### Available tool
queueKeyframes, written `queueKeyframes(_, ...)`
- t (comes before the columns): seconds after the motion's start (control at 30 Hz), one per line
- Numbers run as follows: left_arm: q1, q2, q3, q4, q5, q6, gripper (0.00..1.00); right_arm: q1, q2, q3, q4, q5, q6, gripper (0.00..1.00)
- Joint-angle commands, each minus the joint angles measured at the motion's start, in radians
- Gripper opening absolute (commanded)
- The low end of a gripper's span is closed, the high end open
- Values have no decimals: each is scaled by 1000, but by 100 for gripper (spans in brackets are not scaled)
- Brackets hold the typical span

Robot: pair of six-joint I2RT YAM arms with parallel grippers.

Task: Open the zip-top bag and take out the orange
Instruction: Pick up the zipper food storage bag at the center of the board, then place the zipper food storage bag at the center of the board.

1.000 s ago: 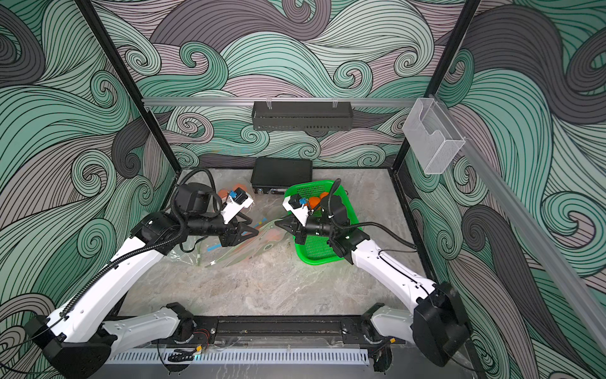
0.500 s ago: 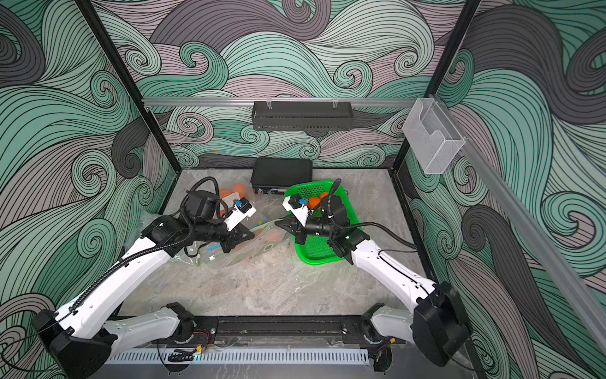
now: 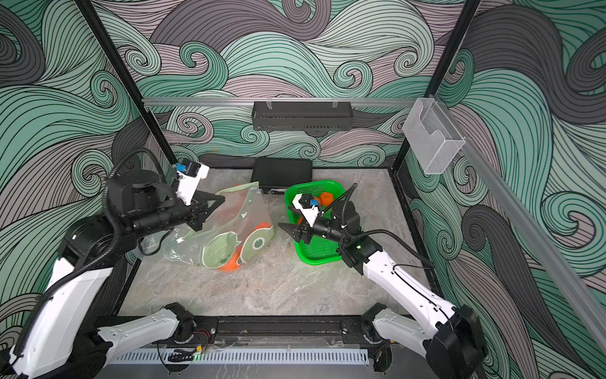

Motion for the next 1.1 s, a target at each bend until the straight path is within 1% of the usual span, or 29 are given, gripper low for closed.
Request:
queueKeyframes(0.0,3,62,127,-135,-341,5,0,-4,4,-17,19,35,14,68)
queueKeyframes(0.07,4,107,185,-159,-523,54,0,-3,11,-17,18,31,19,67)
queueKeyframes(0.1,5,120,197,-157,-583,78,0,-4,13,-17,15,30,19,67)
queueKeyframes(0.13,7,133,202,-143,-617,110,0,-4,13,-16,11,30,19,66)
queueKeyframes(0.23,7,132,148,-65,-596,184,0,-4,7,-16,-2,33,14,66)
queueKeyframes(0.3,7,111,71,-20,-504,194,0,-3,1,-19,-3,37,14,66)
queueKeyframes(0.4,5,40,-156,92,-286,158,0,-3,-7,-20,-12,49,11,66)
queueKeyframes(0.47,2,-10,-367,221,-61,82,0,-4,-7,-20,-16,60,14,65)
queueKeyframes(0.53,-15,-28,-569,378,152,-29,0,-4,-7,-20,-20,67,19,65)
queueKeyframes(0.57,-31,-29,-657,465,236,-80,0,-5,-7,-20,-19,70,20,64)
queueKeyframes(0.6,-55,-23,-765,574,288,-135,0,-4,-7,-20,-19,73,24,64)
queueKeyframes(0.63,-92,-10,-863,678,291,-187,0,-5,-8,-20,-21,74,27,64)
queueKeyframes(0.67,-127,9,-923,738,273,-207,0,-4,-11,-20,-25,72,28,64)
queueKeyframes(0.7,-162,43,-971,782,246,-233,0,-5,-14,-21,-28,72,30,64)
queueKeyframes(0.73,-186,84,-996,802,243,-248,0,-5,-18,-23,-30,73,31,63)
queueKeyframes(0.77,-203,120,-998,789,247,-251,0,-5,-21,-26,-30,73,34,63)
queueKeyframes(0.83,-235,211,-984,745,218,-273,0,-7,-24,-30,-36,74,49,63)
queueKeyframes(1.0,-314,360,-990,768,183,-303,0,-6,-44,-78,-61,89,136,61)
queueKeyframes(1.07,-327,388,-1012,813,182,-331,0,-7,-58,-99,-86,88,177,60)
